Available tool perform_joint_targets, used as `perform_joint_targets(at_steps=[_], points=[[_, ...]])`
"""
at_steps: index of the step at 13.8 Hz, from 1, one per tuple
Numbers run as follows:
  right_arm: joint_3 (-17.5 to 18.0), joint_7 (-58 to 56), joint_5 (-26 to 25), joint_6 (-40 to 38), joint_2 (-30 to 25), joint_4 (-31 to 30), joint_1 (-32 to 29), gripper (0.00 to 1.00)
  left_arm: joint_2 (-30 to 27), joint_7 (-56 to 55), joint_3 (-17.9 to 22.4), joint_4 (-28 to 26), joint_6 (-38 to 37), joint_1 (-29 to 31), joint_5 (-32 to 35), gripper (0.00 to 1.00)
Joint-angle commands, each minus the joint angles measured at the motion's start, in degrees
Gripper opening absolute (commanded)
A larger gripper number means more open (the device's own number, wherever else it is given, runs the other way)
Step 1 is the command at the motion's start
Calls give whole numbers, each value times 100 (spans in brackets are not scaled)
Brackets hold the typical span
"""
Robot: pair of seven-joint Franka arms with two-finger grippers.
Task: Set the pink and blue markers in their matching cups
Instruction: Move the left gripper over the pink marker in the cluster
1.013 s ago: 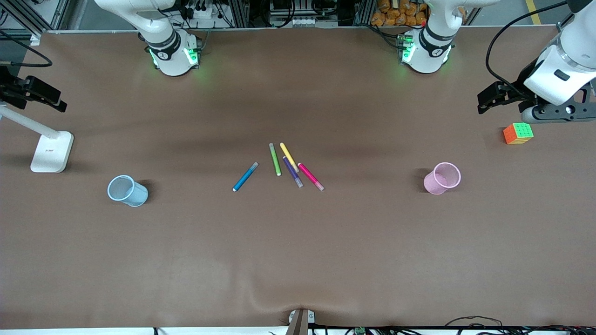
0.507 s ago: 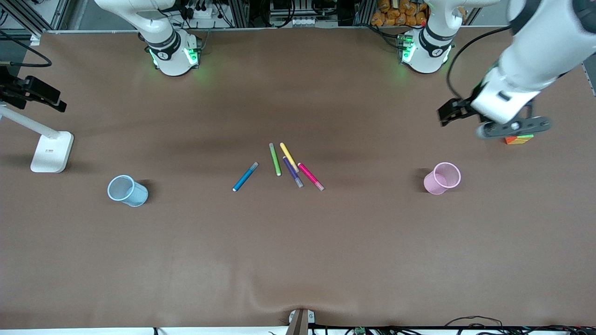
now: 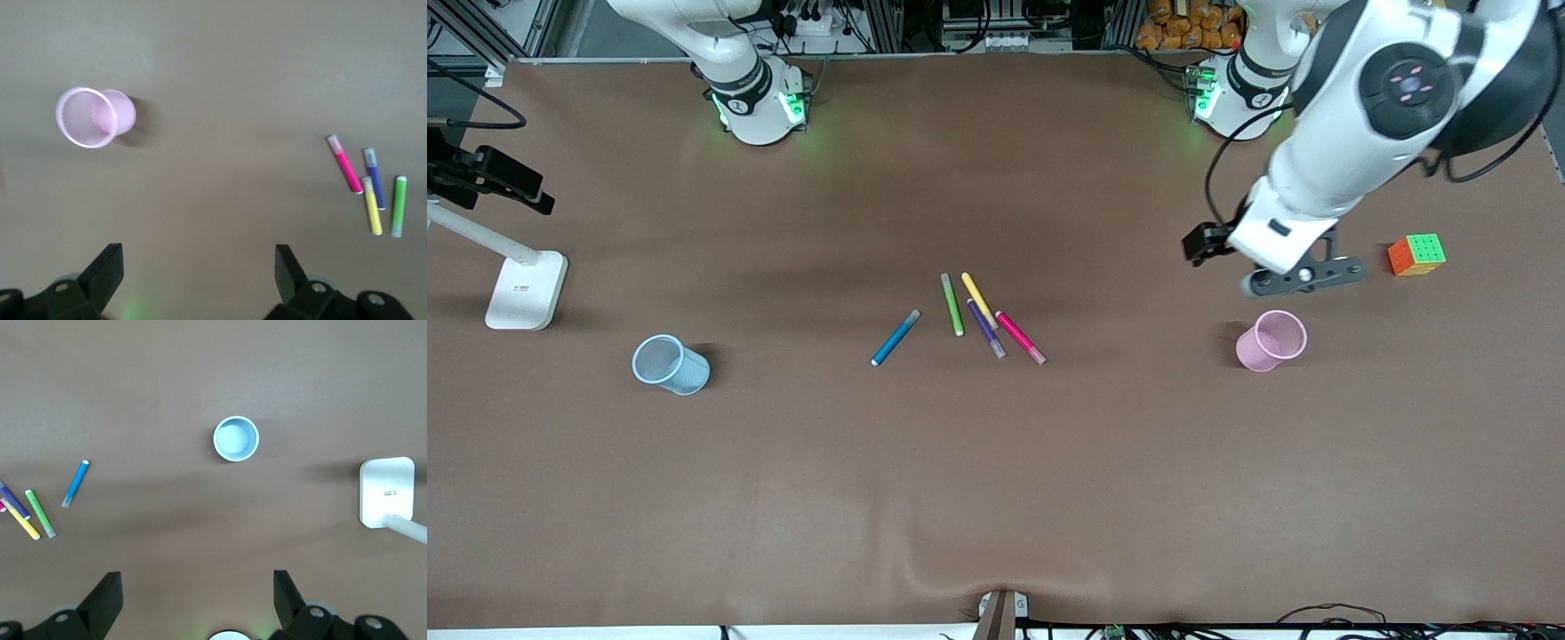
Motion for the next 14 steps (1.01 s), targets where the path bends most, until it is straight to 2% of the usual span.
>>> perform_joint_targets(at_steps=[1, 6, 10, 14], points=[[5, -5, 101, -19, 41, 37, -33, 100, 297, -700, -93, 113, 202, -263, 28, 100], [5, -5, 101, -19, 50, 37, -41, 100, 877, -2018, -93, 130, 677, -738, 256, 100], [5, -5, 101, -19, 50, 37, -41, 100, 1728, -3073, -93, 569, 879, -1081, 344, 100], [5, -5, 101, -19, 50, 37, -41, 100, 2371, -4137, -76, 614, 1476, -1362, 353, 100]])
